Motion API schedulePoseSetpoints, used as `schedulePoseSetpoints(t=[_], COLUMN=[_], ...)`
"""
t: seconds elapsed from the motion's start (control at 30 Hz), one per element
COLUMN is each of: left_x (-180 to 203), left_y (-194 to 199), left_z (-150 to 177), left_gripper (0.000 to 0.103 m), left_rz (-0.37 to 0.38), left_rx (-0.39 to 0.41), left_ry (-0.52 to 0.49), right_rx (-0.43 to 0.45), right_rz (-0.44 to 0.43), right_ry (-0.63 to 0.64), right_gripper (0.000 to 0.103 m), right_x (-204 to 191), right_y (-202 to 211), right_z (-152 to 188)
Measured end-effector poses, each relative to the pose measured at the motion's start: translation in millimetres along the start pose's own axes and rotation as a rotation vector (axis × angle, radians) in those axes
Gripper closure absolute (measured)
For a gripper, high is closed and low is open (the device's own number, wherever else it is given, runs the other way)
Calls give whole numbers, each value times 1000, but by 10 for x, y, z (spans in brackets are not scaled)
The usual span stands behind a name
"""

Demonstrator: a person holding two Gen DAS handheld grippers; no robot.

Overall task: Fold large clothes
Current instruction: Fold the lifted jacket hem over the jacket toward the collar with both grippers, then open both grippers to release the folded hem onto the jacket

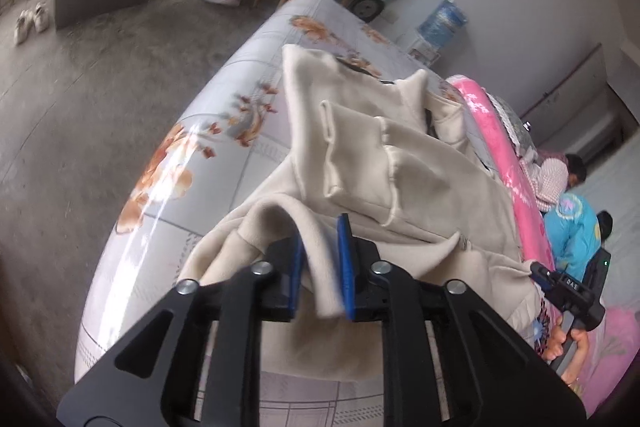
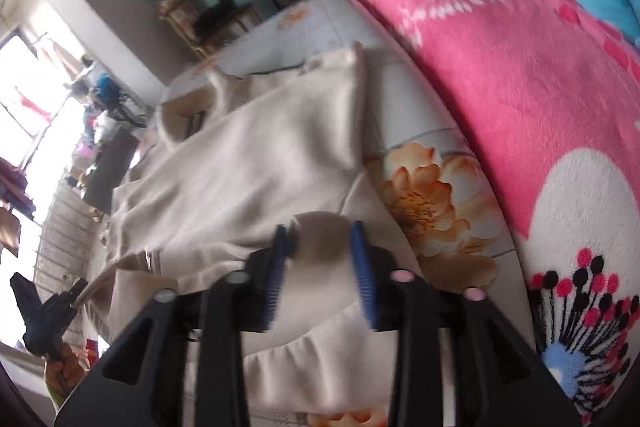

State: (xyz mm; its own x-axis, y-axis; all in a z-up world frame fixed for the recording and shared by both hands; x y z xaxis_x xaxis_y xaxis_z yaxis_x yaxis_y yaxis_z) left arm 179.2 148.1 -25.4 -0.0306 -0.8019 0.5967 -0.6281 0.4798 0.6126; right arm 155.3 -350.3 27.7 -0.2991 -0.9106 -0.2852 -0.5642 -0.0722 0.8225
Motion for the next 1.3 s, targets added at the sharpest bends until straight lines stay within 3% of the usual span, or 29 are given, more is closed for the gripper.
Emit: schedulePoseSetpoints(t=[0.03, 0.07, 0.13, 0.2, 0.37, 0.43, 0.53, 0.63, 0.67, 0.7, 0.77, 0.83, 0.97, 1.07, 1.17, 1.23, 1.3], left_x=[-30, -48, -103, -153, -222, -238, -227, -187, -181, -174, -158, -84, 166, 248, 120, -103, -271], left_y=[58, 123, 316, 419, 403, 275, 132, 82, 74, 68, 54, 82, 403, 657, 772, 710, 704], left_z=[4, 7, -12, -21, 148, 263, 365, 386, 391, 397, 414, 429, 432, 506, 640, 749, 768], left_gripper=[61, 52, 51, 51, 51, 51, 52, 53, 58, 62, 84, 91, 94, 94, 93, 87, 86], left_rz=[-24, -23, -7, -20, -74, -128, -226, -267, -281, -293, -322, -336, -332, -301, -279, -278, -263], left_rx=[34, 65, 128, 137, 36, -24, -60, -32, -18, -9, 3, 13, 38, 1, -60, -123, -128], left_ry=[1, -1, 0, -6, -48, -76, -129, -175, -186, -196, -221, -259, -327, -331, -278, -219, -151], right_rx=[13, 37, 85, 111, 55, 16, 34, 16, 19, 15, 15, 20, 79, 93, 53, -6, -27], right_rz=[-1, 3, 45, 91, 139, 157, 181, 178, 198, 203, 230, 216, 207, 200, 175, 191, 266], right_ry=[-1, 6, 33, 65, 132, 151, 211, 250, 274, 290, 310, 320, 321, 326, 307, 303, 278], right_gripper=[56, 50, 46, 46, 44, 43, 44, 47, 57, 61, 86, 92, 95, 95, 94, 81, 72], right_x=[22, 42, 100, 147, 292, 344, 287, 198, 171, 150, 119, 71, 10, 28, 147, 277, 411], right_y=[14, 66, 191, 284, 308, 227, 244, 185, 152, 107, 46, 89, 454, 753, 874, 753, 677], right_z=[-3, 5, 42, 98, 363, 484, 527, 530, 544, 559, 577, 570, 549, 609, 739, 838, 871])
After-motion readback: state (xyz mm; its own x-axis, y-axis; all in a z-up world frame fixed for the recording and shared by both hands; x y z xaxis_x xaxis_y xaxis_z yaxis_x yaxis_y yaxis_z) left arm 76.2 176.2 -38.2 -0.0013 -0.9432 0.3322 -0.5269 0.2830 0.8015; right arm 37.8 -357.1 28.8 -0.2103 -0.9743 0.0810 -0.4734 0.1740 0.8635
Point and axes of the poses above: each gripper's, at about its wrist camera, not at the fingertips, and y roughly against the way its jaws point, x to its right, z to its underside, the point moved 3 cm from there along -y, roughly the way its jaws point, and after that the axes turned 9 degrees about z, right-handed, at the moved point
